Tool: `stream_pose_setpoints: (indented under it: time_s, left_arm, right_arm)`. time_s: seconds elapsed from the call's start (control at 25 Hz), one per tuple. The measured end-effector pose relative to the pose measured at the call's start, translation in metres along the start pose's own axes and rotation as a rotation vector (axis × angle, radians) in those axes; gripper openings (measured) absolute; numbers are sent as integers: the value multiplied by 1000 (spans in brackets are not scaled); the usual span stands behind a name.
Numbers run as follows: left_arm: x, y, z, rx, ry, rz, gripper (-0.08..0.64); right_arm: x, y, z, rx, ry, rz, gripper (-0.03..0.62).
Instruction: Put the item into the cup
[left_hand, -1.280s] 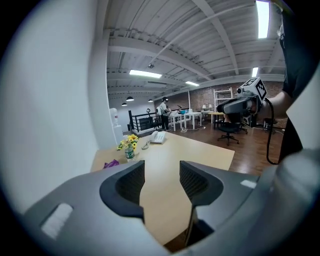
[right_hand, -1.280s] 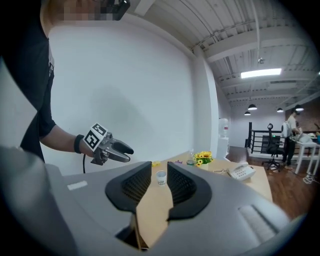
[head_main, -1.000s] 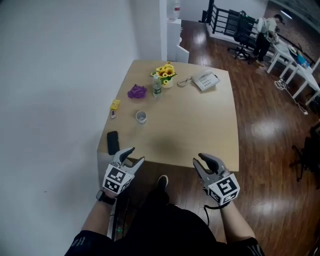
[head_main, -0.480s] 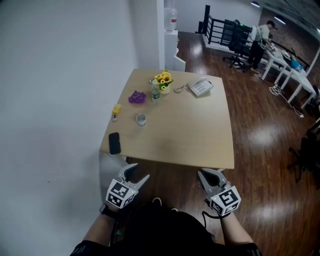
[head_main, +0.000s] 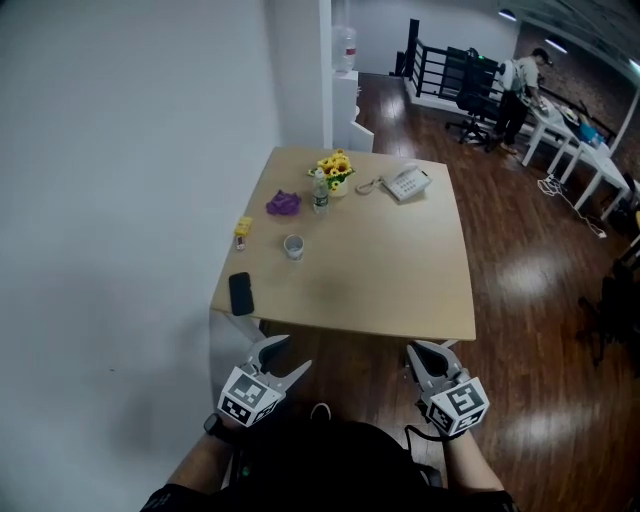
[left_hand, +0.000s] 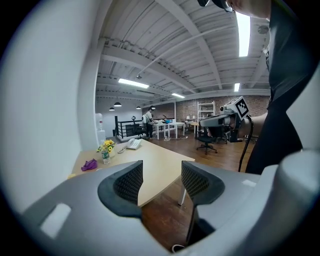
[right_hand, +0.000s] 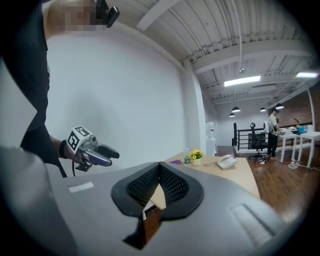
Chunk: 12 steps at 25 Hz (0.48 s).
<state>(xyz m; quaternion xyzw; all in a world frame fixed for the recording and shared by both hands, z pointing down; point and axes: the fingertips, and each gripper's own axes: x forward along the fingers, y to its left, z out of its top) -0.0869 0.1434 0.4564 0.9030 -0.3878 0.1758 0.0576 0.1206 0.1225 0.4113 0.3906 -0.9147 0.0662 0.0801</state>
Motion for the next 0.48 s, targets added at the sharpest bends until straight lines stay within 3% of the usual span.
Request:
stream_pose_setpoints:
  time_s: [0.48]
  left_arm:
    - [-14, 26, 11, 29, -21, -25, 236]
  right_arm:
    - [12, 13, 16, -3, -12, -48, 9]
